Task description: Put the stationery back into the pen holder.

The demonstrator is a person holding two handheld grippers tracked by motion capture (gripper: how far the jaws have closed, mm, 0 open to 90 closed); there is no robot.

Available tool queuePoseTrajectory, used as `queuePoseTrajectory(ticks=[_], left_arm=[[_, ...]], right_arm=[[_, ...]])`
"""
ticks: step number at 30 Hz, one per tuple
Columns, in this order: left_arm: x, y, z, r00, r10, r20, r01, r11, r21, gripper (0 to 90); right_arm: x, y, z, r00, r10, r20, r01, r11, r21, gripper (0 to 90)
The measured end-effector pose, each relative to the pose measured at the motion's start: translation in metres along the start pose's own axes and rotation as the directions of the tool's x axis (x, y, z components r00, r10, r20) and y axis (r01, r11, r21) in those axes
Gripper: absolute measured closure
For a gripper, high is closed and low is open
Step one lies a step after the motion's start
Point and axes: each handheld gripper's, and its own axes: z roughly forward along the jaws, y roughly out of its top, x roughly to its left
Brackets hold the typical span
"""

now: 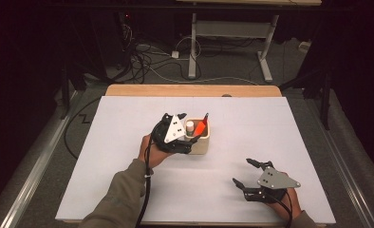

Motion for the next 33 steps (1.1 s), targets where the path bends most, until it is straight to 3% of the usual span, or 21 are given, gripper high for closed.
queuePoseTrajectory(ticks=[7,22,24,27,33], left_arm=[[-0.005,-0.003,-0.007,0.9992,0.036,-0.015,-0.036,0.9993,0.005,17.3],[-0.013,-0.011,-0.016,0.9992,0.038,-0.016,-0.038,0.9992,0.009,17.3],[-0.014,-0.011,-0.019,0.9998,0.018,-0.005,-0.018,0.9998,-0.003,17.3],[-0.020,-0.011,-0.023,0.9985,0.052,-0.017,-0.052,0.9987,0.000,17.3],[-0.028,-0.013,-0.029,0.9980,0.063,-0.004,-0.063,0.9979,-0.011,17.3]], right_arm=[[0.002,0.002,0.001,0.9999,0.002,0.015,-0.003,1.000,0.001,18.5],[0.007,0.005,-0.002,1.0000,-0.005,0.008,0.005,1.000,-0.011,18.0],[0.007,0.006,-0.002,1.0000,-0.006,0.005,0.006,1.000,-0.016,18.0],[0.008,0.006,-0.003,1.0000,-0.004,0.003,0.004,1.000,-0.019,18.0],[0.008,0.006,-0.005,1.0000,-0.001,0.005,0.001,1.000,-0.029,18.0]])
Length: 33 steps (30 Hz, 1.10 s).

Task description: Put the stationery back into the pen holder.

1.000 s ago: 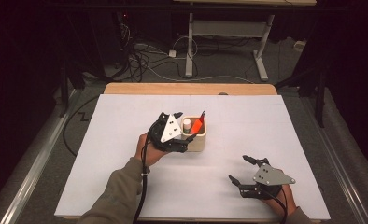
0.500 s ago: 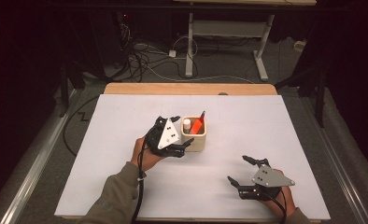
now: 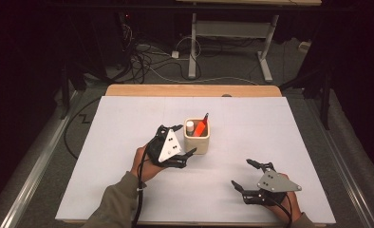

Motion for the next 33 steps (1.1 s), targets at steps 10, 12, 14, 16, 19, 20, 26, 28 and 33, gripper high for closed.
queuePoseTrajectory(ticks=[10,12,14,16,19,20,26,28,33], left_arm=[[-0.007,-0.004,-0.011,0.9996,0.025,-0.013,-0.025,0.9997,-0.001,17.3],[-0.009,-0.006,-0.013,0.9995,0.028,-0.017,-0.028,0.9996,-0.005,17.3],[-0.011,-0.008,-0.016,0.9991,0.034,-0.024,-0.034,0.9994,-0.006,17.3],[-0.013,-0.009,-0.018,0.9991,0.034,-0.024,-0.035,0.9994,-0.008,17.3],[-0.017,-0.012,-0.021,0.9989,0.043,-0.022,-0.043,0.9990,-0.009,17.3],[-0.019,-0.013,-0.022,0.9987,0.045,-0.023,-0.045,0.9989,-0.010,17.3],[-0.025,-0.024,-0.027,0.9981,0.049,-0.037,-0.050,0.9988,-0.004,17.3],[-0.028,-0.028,-0.029,0.9974,0.048,-0.053,-0.048,0.9988,-0.001,17.3],[-0.031,-0.037,-0.034,0.9962,0.050,-0.071,-0.050,0.9987,0.001,17.3]], right_arm=[[0.002,-0.001,-0.004,0.9999,-0.001,0.012,0.000,1.000,0.003,18.0],[0.001,-0.001,-0.005,0.9999,0.002,0.013,-0.002,1.000,0.000,18.0],[0.002,-0.001,-0.006,0.9999,0.002,0.015,-0.002,1.000,-0.002,18.0],[0.002,-0.001,-0.007,0.9999,0.000,0.017,0.000,1.000,-0.002,18.0],[0.003,-0.001,-0.007,0.9999,-0.002,0.014,0.002,1.000,-0.003,18.0],[0.003,0.000,-0.008,0.9999,-0.002,0.014,0.002,1.000,-0.003,18.0],[0.002,-0.001,-0.009,0.9999,0.007,0.009,-0.007,1.000,-0.008,18.0],[0.002,-0.001,-0.009,0.9999,0.002,0.011,-0.002,1.000,-0.008,18.0],[0.001,-0.001,-0.011,0.9998,0.005,0.020,-0.004,1.000,-0.015,17.9]])
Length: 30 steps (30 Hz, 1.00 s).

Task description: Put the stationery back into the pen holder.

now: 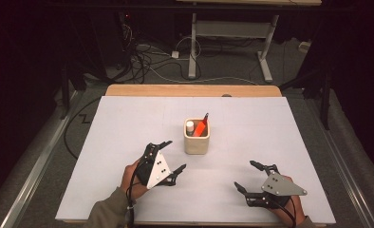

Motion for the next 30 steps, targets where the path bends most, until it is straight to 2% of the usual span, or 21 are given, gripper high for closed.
queuePoseTrajectory(ticks=[11,18,23,30], left_arm=[[-0.003,-0.026,-0.017,0.9993,-0.036,-0.012,0.036,0.9992,0.017,17.3],[-0.001,-0.043,-0.029,0.9977,-0.064,-0.023,0.066,0.9958,0.063,17.3],[0.000,-0.053,-0.036,0.9970,-0.073,-0.027,0.075,0.9938,0.082,17.3],[0.004,-0.067,-0.048,0.9941,-0.105,-0.027,0.107,0.9900,0.091,17.3]], right_arm=[[-0.004,-0.002,-0.003,0.9996,0.017,0.024,-0.017,1.000,-0.004,17.7],[-0.004,-0.002,-0.004,0.9994,0.014,0.030,-0.014,1.000,-0.004,17.5],[-0.004,-0.003,-0.004,0.9993,0.013,0.036,-0.013,1.000,0.000,17.4],[-0.005,-0.004,-0.005,0.9988,0.028,0.040,-0.028,1.000,-0.001,17.5]])
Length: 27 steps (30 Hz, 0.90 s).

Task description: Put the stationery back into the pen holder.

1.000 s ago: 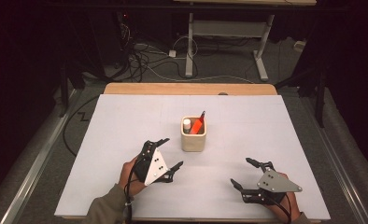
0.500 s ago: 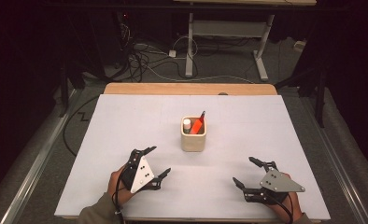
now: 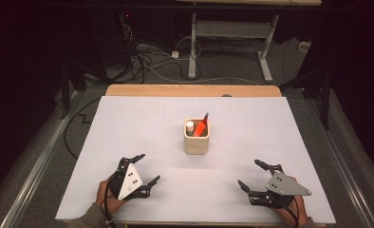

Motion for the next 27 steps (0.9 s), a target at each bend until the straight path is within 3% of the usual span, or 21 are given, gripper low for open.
queuePoseTrajectory(ticks=[7,11,15,23,27], left_arm=[[0.006,-0.021,-0.013,0.9997,-0.019,-0.017,0.020,0.9979,0.062,17.3],[0.010,-0.032,-0.023,0.9971,-0.069,-0.032,0.071,0.9950,0.070,17.3],[0.009,-0.033,-0.026,0.9934,-0.101,-0.054,0.104,0.9934,0.050,17.3],[0.005,-0.029,-0.025,0.9971,-0.066,-0.037,0.068,0.9966,0.047,17.3],[0.006,-0.031,-0.029,0.9957,-0.083,-0.043,0.084,0.9960,0.032,17.3]], right_arm=[[-0.002,-0.001,-0.001,1.0000,0.002,0.002,-0.002,1.000,0.001,17.5],[-0.005,-0.002,-0.001,0.9999,0.012,0.006,-0.012,1.000,-0.004,17.4],[-0.006,-0.004,-0.002,0.9999,0.014,0.005,-0.014,1.000,0.006,17.4],[-0.004,-0.003,-0.005,0.9997,0.010,0.023,-0.010,1.000,0.006,18.0],[0.000,-0.002,-0.001,0.9999,0.002,0.016,-0.002,1.000,0.018,18.0]])
